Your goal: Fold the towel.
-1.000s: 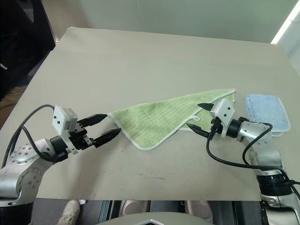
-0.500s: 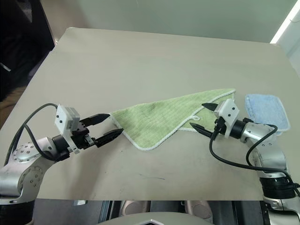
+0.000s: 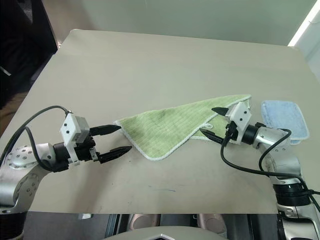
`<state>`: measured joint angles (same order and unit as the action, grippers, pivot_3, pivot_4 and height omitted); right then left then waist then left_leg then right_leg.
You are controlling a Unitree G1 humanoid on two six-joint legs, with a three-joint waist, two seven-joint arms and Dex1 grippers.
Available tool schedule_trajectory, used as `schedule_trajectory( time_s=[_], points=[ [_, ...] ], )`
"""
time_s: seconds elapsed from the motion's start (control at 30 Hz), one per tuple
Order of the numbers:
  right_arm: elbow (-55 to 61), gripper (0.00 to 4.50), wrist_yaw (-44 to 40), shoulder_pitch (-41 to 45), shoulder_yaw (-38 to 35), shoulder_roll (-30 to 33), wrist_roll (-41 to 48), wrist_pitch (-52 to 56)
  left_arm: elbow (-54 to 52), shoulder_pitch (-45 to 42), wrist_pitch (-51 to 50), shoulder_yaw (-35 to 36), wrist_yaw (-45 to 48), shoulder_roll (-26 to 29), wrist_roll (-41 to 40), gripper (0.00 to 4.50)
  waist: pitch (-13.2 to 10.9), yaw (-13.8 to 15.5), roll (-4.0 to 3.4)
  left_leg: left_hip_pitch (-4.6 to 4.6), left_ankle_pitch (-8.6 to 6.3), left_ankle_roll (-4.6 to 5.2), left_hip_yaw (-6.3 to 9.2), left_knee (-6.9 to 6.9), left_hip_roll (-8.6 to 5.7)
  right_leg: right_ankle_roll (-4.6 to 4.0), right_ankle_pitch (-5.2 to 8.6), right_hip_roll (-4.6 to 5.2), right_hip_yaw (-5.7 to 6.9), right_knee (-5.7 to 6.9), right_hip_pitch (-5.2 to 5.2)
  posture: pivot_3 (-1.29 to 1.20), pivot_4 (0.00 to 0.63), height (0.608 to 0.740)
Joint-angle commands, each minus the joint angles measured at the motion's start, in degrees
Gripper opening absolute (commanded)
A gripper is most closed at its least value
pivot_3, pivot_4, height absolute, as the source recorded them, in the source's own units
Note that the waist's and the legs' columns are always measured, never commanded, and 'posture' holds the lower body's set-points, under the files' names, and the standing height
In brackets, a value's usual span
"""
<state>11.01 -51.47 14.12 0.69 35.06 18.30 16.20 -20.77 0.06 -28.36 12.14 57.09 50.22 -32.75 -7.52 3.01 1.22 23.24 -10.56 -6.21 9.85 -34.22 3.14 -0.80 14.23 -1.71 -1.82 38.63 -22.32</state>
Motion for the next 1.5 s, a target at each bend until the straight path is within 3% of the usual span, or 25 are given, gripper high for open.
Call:
schedule_trajectory(
  time_s=[0.03, 0.23, 0.5, 0.77, 0.87, 1.23, 1.4, 1.5],
  points=[
    [0.73, 4.50, -0.04, 0.79, -1.10, 0.35, 0.41, -1.02, 1.59, -3.83, 4.49, -5.43, 7.16, 3.01, 3.61, 4.46, 0.00, 0.03, 0.00, 0.01, -0.01, 0.01, 0.00, 0.00, 0.01, -0.01, 0.00, 0.00, 0.00, 0.00, -0.02, 0.00, 0.150, 0.740],
    [1.65, 4.50, 1.18, 0.28, -1.57, 0.08, 0.30, -0.86, 7.77, -14.25, 11.89, -17.79, 19.10, 4.88, 10.94, 4.46, 0.00, 0.05, 0.00, 0.25, -0.02, 0.02, 0.02, -0.02, 0.04, 0.03, -0.06, 0.00, -0.01, -0.01, -0.24, 0.00, 0.150, 0.740],
    [6.05, 4.50, 4.27, -3.80, -3.16, 0.06, 0.68, 0.42, 18.37, -27.49, 22.33, -31.18, 25.23, -1.45, 23.11, 4.46, 0.02, 0.16, -0.04, 0.61, -0.18, 0.32, -0.04, -0.38, 0.50, 0.65, -0.41, 0.00, 0.02, -0.07, -0.39, 0.00, 0.150, 0.740],
    [8.40, 4.50, 6.12, -6.15, -4.33, 0.13, 0.88, 1.25, 22.48, -32.04, 25.54, -35.96, 28.05, -5.57, 27.55, 4.46, 0.02, 0.09, -0.03, 0.84, -0.39, 0.56, -0.29, -0.91, 0.56, 0.94, -0.63, 0.01, -0.08, -0.24, -0.41, 0.00, 0.150, 0.740],
    [8.71, 4.50, 6.44, -6.47, -4.57, 0.19, 1.01, 1.30, 24.07, -32.19, 27.69, -36.34, 28.14, -5.64, 29.21, 3.87, 0.02, 0.03, -0.03, 0.79, -0.39, 0.59, -0.45, -0.92, 0.59, 0.97, -0.66, 0.01, -0.15, -0.25, -0.41, 0.00, 0.150, 0.740],
    [7.97, 4.50, 5.94, -5.63, -5.01, 0.69, 1.18, 1.15, 23.91, -29.94, 27.72, -34.89, 27.81, -5.24, 28.02, 0.08, 0.03, -0.10, -0.05, 0.75, -0.28, 0.78, -0.75, -1.03, 0.53, 1.18, -0.84, 0.01, -0.63, -0.28, -0.41, 0.00, 0.150, 0.740],
    [7.30, 4.50, 5.41, -5.03, -5.04, 1.02, 1.05, 0.86, 22.39, -26.54, 28.43, -32.28, 28.58, -1.95, 26.91, 0.03, 0.04, -0.50, -0.06, 0.71, -0.40, 0.99, -1.06, -1.00, 0.56, 1.37, -0.94, -0.06, -1.04, -0.52, -0.43, 0.00, 0.150, 0.740],
    [6.32, 4.50, 5.38, -4.22, -4.87, 1.12, 0.36, 0.18, 19.28, -23.54, 26.68, -29.23, 31.61, 1.11, 21.54, 0.03, 0.05, -1.15, -0.07, 0.70, -0.55, 1.24, -1.21, -1.00, 0.59, 1.47, -0.96, -0.10, -1.34, -0.62, -0.51, 0.00, 0.150, 0.740]
  ],
)
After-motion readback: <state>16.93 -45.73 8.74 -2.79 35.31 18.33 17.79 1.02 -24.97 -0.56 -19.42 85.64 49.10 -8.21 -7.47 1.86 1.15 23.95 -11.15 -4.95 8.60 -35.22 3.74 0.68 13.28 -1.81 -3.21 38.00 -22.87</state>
